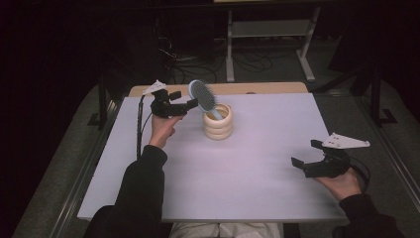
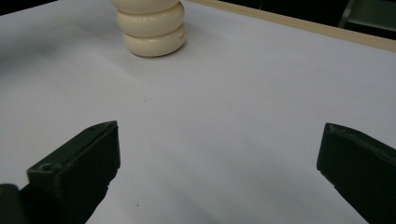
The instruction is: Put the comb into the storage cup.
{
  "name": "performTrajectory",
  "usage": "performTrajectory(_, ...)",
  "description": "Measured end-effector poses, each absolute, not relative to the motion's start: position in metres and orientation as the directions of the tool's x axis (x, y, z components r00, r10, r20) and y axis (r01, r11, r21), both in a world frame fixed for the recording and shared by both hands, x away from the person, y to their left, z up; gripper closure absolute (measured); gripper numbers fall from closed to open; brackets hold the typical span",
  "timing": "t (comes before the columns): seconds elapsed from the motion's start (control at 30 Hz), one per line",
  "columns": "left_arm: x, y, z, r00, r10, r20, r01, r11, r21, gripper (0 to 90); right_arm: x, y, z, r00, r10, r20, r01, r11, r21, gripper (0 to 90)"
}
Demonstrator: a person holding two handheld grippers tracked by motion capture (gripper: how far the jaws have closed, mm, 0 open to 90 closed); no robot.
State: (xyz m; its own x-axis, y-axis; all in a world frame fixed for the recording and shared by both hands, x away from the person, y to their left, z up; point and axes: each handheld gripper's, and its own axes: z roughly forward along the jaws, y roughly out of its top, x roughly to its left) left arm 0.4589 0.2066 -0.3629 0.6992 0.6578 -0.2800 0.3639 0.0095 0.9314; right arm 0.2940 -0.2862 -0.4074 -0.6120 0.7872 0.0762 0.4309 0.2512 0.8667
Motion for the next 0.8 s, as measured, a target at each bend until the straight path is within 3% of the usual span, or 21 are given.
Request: performTrajectory(0.8, 0.427, 0.244, -0.356, 0.714, 0.678, -0.176, 0.292, -0.060, 0.955, 0.0, 0.294, -0.283, -0.409, -0.622, 0.781, 0.062, 0.428, 0.271, 0.862, 0.0)
